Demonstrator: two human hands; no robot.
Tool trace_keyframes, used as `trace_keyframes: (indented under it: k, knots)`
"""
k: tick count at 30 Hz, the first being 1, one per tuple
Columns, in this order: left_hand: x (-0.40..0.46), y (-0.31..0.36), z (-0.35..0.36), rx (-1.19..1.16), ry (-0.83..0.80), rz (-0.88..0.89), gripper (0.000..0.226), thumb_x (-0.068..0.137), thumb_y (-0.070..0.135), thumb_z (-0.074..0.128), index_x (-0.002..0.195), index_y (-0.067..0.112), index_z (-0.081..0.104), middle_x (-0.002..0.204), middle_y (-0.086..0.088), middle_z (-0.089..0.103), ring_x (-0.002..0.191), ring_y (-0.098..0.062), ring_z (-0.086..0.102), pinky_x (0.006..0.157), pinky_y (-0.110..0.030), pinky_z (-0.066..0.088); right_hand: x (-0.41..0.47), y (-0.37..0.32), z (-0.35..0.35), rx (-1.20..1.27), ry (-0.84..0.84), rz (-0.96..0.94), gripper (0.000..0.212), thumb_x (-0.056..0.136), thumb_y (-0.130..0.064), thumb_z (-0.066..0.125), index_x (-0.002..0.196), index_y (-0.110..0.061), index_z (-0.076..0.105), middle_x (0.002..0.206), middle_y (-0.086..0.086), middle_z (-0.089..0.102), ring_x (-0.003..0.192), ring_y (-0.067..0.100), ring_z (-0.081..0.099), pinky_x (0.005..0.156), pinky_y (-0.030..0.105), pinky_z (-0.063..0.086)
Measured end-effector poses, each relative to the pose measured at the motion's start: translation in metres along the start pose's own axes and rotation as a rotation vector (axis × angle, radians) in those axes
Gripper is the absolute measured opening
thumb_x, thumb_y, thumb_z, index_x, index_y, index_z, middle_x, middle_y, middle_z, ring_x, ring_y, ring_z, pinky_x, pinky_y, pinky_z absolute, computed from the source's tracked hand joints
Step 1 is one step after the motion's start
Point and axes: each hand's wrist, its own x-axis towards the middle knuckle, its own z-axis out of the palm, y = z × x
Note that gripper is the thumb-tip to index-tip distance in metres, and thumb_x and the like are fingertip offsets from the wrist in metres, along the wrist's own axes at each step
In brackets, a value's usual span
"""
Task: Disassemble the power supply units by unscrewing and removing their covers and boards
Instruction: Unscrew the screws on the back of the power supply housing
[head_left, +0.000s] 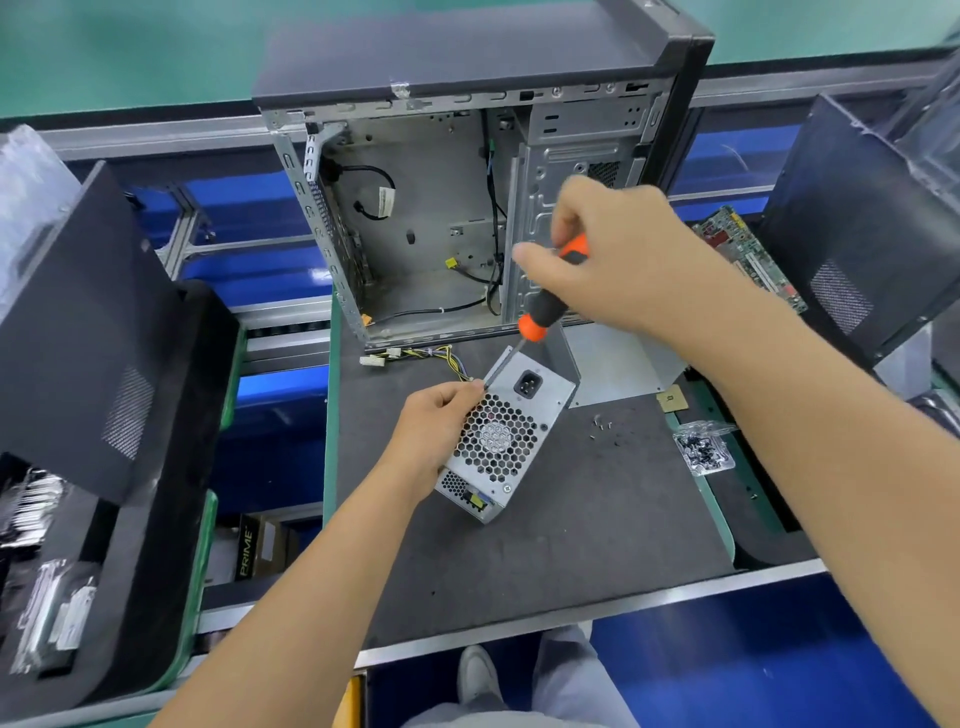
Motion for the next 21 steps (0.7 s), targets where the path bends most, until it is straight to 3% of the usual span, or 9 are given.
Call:
trace_keyframes:
  k: [2, 5, 8, 10, 12, 13, 15, 18, 21]
  knots:
    - [0.001, -0.001, 0.000, -0.022, -0.006, -0.012, 0.021, 0.098, 0.030, 0.064, 0.100, 0.013, 0.077, 0.094, -0.009, 0.078, 0.081, -0.026, 0.076, 0.059, -0.030, 0.058, 0.013, -0.021, 0.003, -0.115, -0.038, -0.119, 0.033, 0.084, -0.050, 0.059, 0.091, -0.019, 0.047, 0.082, 0.006, 0.053, 0.088, 0.033, 0.055, 0.067, 0.035, 0.043]
    - [0.001, -0.001, -0.001, -0.057, 0.007, -0.030, 0.019, 0.096, 0.025, 0.063, 0.101, 0.012, 0.075, 0.093, -0.011, 0.078, 0.079, -0.026, 0.076, 0.058, -0.031, 0.058, 0.026, -0.047, 0.007, -0.222, -0.118, -0.238, 0.035, 0.082, -0.045, 0.066, 0.095, -0.020, 0.045, 0.076, 0.000, 0.036, 0.084, 0.035, 0.053, 0.065, 0.034, 0.039]
    - [0.002, -0.002, -0.003, -0.078, 0.009, -0.028, 0.014, 0.095, 0.016, 0.064, 0.104, 0.012, 0.073, 0.090, -0.010, 0.078, 0.076, -0.024, 0.076, 0.056, -0.029, 0.057, 0.031, -0.064, 0.009, -0.313, -0.174, -0.302, 0.050, 0.080, -0.059, 0.068, 0.098, -0.020, 0.043, 0.074, -0.002, 0.029, 0.080, 0.033, 0.049, 0.052, 0.031, 0.029]
    - [0.002, -0.003, -0.006, -0.071, -0.010, -0.023, 0.017, 0.094, 0.012, 0.067, 0.110, 0.011, 0.072, 0.093, -0.010, 0.078, 0.079, -0.024, 0.076, 0.059, -0.030, 0.059, 0.032, -0.068, 0.010, -0.442, -0.158, -0.310, 0.070, 0.079, -0.079, 0.051, 0.100, -0.013, 0.049, 0.071, -0.002, 0.025, 0.076, 0.029, 0.041, 0.050, 0.030, 0.024]
    - [0.002, -0.004, -0.008, -0.076, -0.035, -0.011, 0.020, 0.092, 0.012, 0.070, 0.113, 0.010, 0.071, 0.097, -0.010, 0.078, 0.083, -0.025, 0.076, 0.061, -0.030, 0.059, 0.031, -0.073, 0.009, -0.593, -0.116, -0.306, 0.085, 0.082, -0.085, 0.022, 0.082, -0.007, 0.054, 0.066, 0.002, 0.031, 0.069, 0.028, 0.040, 0.050, 0.031, 0.025]
    - [0.002, -0.004, -0.009, -0.088, -0.048, -0.005, 0.022, 0.092, 0.014, 0.072, 0.113, 0.009, 0.071, 0.099, -0.010, 0.078, 0.085, -0.026, 0.076, 0.063, -0.031, 0.059, 0.031, -0.076, 0.009, -0.648, -0.112, -0.311, 0.084, 0.084, -0.084, 0.016, 0.070, -0.008, 0.051, 0.064, 0.004, 0.034, 0.065, 0.028, 0.040, 0.048, 0.031, 0.023]
    - [0.002, -0.004, -0.010, -0.121, -0.070, -0.008, 0.023, 0.092, 0.014, 0.072, 0.113, 0.007, 0.071, 0.102, -0.011, 0.077, 0.088, -0.027, 0.076, 0.065, -0.032, 0.059, 0.033, -0.077, 0.009, -0.721, -0.144, -0.328, 0.075, 0.090, -0.078, 0.020, 0.065, -0.010, 0.040, 0.064, 0.005, 0.033, 0.066, 0.028, 0.040, 0.050, 0.032, 0.026]
    - [0.004, -0.003, -0.010, -0.123, -0.078, -0.022, 0.021, 0.092, 0.012, 0.071, 0.112, 0.006, 0.071, 0.101, -0.013, 0.077, 0.088, -0.029, 0.076, 0.065, -0.034, 0.060, 0.038, -0.074, 0.005, -0.707, -0.240, -0.371, 0.047, 0.097, -0.060, 0.040, 0.084, -0.015, 0.040, 0.068, 0.002, 0.025, 0.074, 0.029, 0.040, 0.059, 0.035, 0.033]
    - [0.005, -0.003, -0.010, -0.119, -0.066, -0.029, 0.020, 0.092, 0.012, 0.072, 0.111, 0.006, 0.071, 0.099, -0.014, 0.077, 0.086, -0.029, 0.076, 0.064, -0.034, 0.059, 0.041, -0.069, 0.002, -0.562, -0.366, -0.403, 0.032, 0.093, -0.051, 0.052, 0.095, -0.022, 0.040, 0.072, -0.001, 0.032, 0.062, 0.023, 0.040, 0.052, 0.030, 0.027]
